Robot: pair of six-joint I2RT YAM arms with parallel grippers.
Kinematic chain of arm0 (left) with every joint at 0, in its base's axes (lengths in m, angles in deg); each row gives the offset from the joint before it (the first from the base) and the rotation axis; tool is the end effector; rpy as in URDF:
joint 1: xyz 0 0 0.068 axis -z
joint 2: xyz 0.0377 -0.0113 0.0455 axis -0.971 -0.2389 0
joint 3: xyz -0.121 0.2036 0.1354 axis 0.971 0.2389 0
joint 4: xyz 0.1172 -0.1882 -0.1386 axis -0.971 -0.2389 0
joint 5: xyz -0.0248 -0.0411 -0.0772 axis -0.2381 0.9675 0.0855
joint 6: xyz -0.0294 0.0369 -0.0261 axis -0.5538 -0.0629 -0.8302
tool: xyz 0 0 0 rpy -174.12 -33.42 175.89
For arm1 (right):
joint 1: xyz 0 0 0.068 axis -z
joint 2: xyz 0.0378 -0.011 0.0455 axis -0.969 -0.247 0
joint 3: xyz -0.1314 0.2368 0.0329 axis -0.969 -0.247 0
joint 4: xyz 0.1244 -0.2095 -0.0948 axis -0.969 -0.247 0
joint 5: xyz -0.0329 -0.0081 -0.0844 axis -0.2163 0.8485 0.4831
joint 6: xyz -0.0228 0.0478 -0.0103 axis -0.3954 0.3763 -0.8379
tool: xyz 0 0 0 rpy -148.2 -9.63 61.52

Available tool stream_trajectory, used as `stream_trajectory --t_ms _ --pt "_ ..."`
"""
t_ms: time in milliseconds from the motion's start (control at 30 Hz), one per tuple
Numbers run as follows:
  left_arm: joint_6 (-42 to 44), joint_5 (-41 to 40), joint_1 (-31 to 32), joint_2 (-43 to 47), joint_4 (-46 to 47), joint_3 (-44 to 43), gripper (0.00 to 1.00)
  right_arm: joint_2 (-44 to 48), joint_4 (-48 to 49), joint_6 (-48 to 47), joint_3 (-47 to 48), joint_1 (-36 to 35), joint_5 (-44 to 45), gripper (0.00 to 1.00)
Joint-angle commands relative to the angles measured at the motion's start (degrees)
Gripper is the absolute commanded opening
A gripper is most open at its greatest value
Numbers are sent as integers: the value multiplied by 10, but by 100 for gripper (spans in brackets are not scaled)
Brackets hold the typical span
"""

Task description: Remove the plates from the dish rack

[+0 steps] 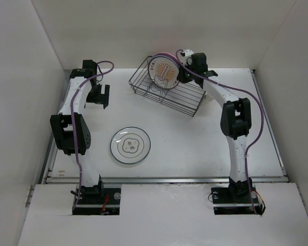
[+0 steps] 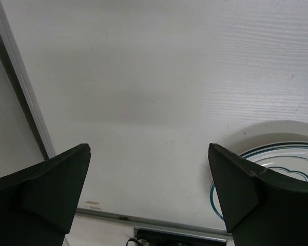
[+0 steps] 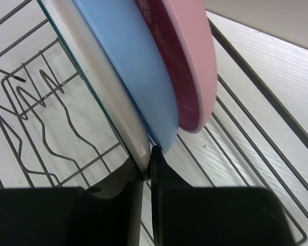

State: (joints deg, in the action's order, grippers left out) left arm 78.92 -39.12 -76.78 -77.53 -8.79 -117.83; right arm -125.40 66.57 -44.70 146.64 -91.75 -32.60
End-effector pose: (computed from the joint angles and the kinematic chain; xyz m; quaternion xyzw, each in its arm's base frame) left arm 0.4026 0.0076 0.2967 0.0394 0.9713 0.0615 0.2264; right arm 0.5196 0.1596 0.2484 -0.1892 0.8442 0.1848 0.4663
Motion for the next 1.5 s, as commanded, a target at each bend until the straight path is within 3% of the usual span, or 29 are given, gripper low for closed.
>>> stream_trajectory --t_ms 0,233,567,600,733,900,967,1067,1200,1300,1400,1467 --pt "-4 5 -2 20 -9 5 98 98 24 23 0 1 -26 0" --pt "-4 5 -2 36 -4 16 98 160 55 12 -31 -23 8 0" --pt "-4 5 -2 53 7 34 98 195 38 0 -63 -39 -20 0" --pt "-4 5 -2 53 7 34 98 195 26 0 -63 -39 -32 0" --pt "-9 -9 -2 64 7 34 98 189 -33 -6 -49 -44 -224 0" --pt "-45 -42 -8 84 24 34 98 183 -66 -24 -120 -88 -344 0" --pt "-58 -47 -22 90 24 34 98 175 -121 -33 -128 -114 -386 0" --pt "-66 -64 -27 97 30 34 98 136 -231 -93 -121 -143 -391 0" --pt "-60 -57 -27 107 35 46 98 105 -245 -103 -134 -197 -328 0" --pt "-60 -46 -27 113 35 46 98 82 -256 -103 -134 -220 -323 10" --pt "-60 -32 -27 119 35 59 98 76 -265 -96 -134 -234 -290 33" --pt "-55 -25 -27 131 35 66 98 76 -273 -102 -134 -239 -264 57"
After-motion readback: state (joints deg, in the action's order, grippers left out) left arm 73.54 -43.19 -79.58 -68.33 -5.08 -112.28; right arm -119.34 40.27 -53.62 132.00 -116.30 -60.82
